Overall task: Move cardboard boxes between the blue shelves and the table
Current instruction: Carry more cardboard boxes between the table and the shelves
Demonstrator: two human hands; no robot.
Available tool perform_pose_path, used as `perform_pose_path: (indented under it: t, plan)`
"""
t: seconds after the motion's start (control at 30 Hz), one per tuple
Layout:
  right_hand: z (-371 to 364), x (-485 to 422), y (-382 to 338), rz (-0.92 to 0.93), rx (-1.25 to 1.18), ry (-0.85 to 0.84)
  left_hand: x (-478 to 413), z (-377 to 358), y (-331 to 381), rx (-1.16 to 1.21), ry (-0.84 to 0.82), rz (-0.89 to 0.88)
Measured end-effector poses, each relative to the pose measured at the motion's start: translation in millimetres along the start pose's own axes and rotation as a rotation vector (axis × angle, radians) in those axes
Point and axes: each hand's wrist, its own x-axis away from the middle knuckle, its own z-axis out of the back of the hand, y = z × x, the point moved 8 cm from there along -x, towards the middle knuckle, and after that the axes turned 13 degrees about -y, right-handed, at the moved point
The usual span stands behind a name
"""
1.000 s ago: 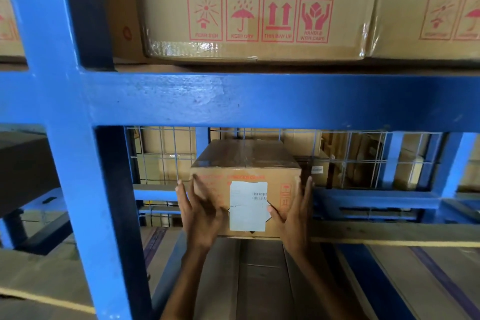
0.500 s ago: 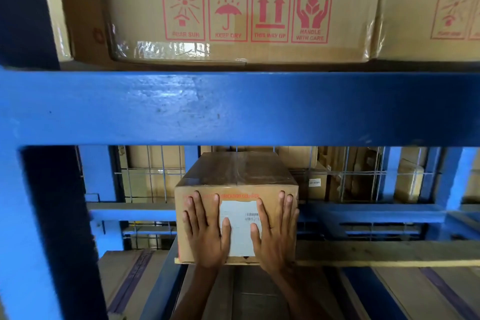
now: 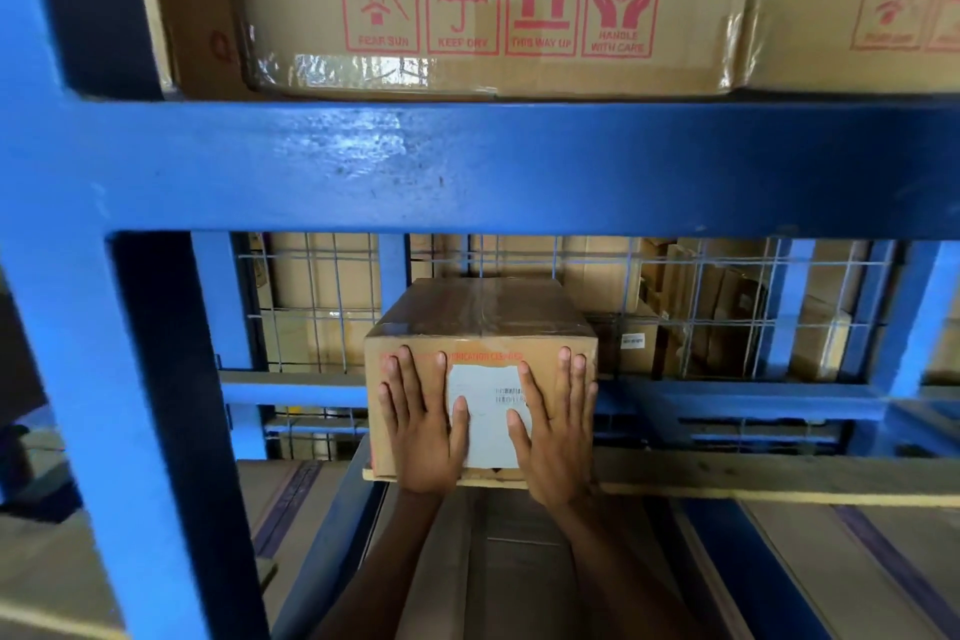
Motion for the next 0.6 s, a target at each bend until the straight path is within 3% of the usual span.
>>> perform_pose_path:
  t: [0.1, 0.23, 0.6]
  plan:
    - [23, 11, 0, 0.064, -0.110, -0.088, 12, 17, 16, 0.015, -0.083, -0.015]
    - [67, 44, 9, 0.095, -0.292, -0.135, 39, 32, 51, 0.216, -0.195, -0.006]
    - [284, 261, 135, -0.443, -0.047, -0.130, 155, 24, 307, 0.539, -0.509, -0.355]
